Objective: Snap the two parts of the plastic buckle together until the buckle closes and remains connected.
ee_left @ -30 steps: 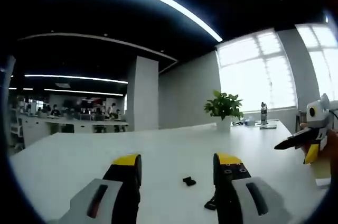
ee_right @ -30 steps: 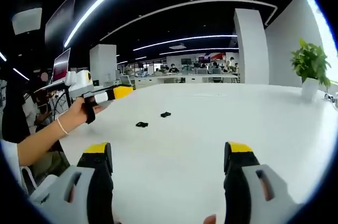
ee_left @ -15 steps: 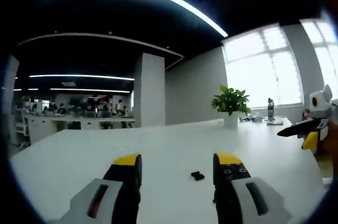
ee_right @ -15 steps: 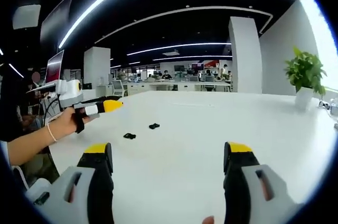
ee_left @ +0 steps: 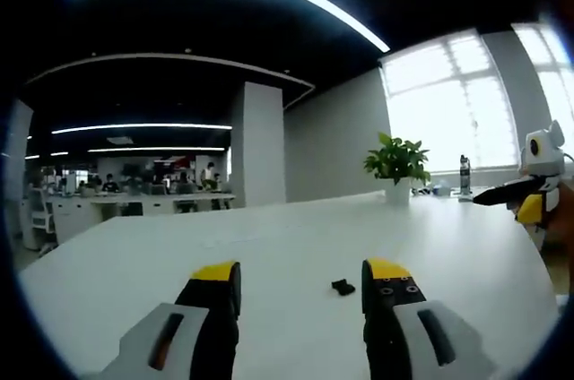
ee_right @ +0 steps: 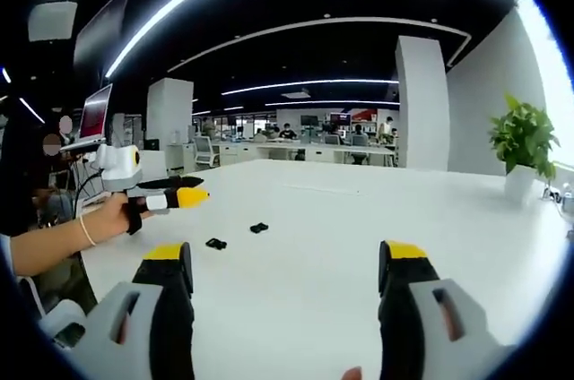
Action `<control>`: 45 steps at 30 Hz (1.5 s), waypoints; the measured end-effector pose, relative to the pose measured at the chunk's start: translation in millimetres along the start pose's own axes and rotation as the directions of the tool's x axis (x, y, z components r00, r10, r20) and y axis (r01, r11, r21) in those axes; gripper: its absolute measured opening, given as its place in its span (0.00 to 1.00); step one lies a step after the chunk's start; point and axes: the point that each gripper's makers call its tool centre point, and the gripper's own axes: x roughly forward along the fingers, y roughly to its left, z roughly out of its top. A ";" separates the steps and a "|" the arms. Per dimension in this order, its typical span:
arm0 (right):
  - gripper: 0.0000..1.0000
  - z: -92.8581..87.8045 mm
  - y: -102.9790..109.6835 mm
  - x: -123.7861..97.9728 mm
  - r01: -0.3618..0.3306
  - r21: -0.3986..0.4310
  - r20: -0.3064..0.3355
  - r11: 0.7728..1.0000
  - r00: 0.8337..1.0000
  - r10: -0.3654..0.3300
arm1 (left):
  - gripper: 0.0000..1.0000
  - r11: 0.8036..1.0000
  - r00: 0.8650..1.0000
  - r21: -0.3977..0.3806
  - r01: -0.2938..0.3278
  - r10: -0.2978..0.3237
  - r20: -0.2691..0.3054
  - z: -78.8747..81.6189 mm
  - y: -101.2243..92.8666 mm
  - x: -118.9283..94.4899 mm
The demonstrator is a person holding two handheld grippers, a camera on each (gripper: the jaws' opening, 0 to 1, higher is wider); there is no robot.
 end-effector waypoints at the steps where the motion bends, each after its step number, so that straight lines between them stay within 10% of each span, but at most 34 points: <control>1: 0.85 1.8 -0.4 1.5 -0.005 -0.003 0.001 1.000 1.000 0.005 | 0.55 1.000 1.000 0.001 -0.003 0.003 -0.003 -0.4 1.2 0.6; 26: 0.87 45.5 3.3 61.3 -0.179 -0.107 0.062 0.978 0.981 0.186 | 0.54 0.997 0.998 0.072 -0.035 0.038 -0.045 -9.0 3.6 1.5; 45: 0.86 26.6 20.9 106.1 -0.275 -0.148 0.007 0.950 0.960 0.279 | 0.54 0.997 0.998 0.060 -0.051 0.052 -0.021 -2.4 11.4 0.9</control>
